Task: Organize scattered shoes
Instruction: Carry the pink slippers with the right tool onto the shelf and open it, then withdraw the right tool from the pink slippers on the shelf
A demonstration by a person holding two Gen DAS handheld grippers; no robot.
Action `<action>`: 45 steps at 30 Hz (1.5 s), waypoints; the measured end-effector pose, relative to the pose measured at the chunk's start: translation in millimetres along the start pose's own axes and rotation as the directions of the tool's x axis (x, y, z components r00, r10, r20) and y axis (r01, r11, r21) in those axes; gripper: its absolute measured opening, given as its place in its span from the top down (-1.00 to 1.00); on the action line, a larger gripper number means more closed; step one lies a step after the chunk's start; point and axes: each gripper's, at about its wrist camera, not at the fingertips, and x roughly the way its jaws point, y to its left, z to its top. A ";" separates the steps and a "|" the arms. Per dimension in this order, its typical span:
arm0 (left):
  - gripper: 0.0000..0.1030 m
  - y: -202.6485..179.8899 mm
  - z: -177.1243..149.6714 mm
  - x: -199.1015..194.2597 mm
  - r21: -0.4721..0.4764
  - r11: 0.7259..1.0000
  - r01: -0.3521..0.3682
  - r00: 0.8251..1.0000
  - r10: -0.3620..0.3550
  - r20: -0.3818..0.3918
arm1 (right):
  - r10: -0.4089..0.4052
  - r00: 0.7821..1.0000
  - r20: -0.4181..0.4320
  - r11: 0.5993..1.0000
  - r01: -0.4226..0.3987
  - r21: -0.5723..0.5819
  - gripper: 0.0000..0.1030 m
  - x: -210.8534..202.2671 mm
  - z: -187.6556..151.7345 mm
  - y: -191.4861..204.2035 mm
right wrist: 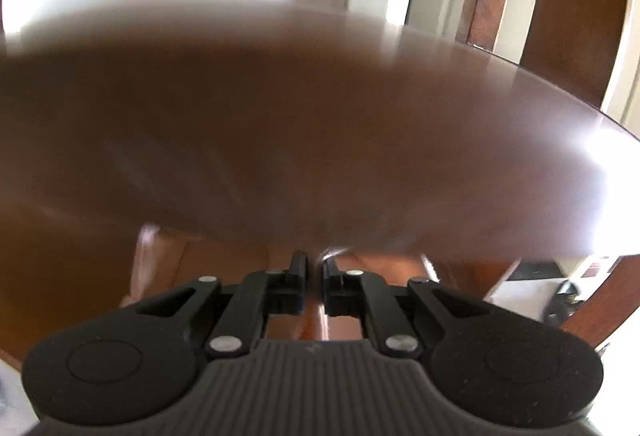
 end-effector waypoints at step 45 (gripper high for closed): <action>-0.29 -154.8 98.2 200.2 0.304 0.950 -0.076 0.997 0.066 0.042 | 0.326 0.903 -0.281 0.938 -0.272 0.215 0.53 -84.9 -128.0 -72.7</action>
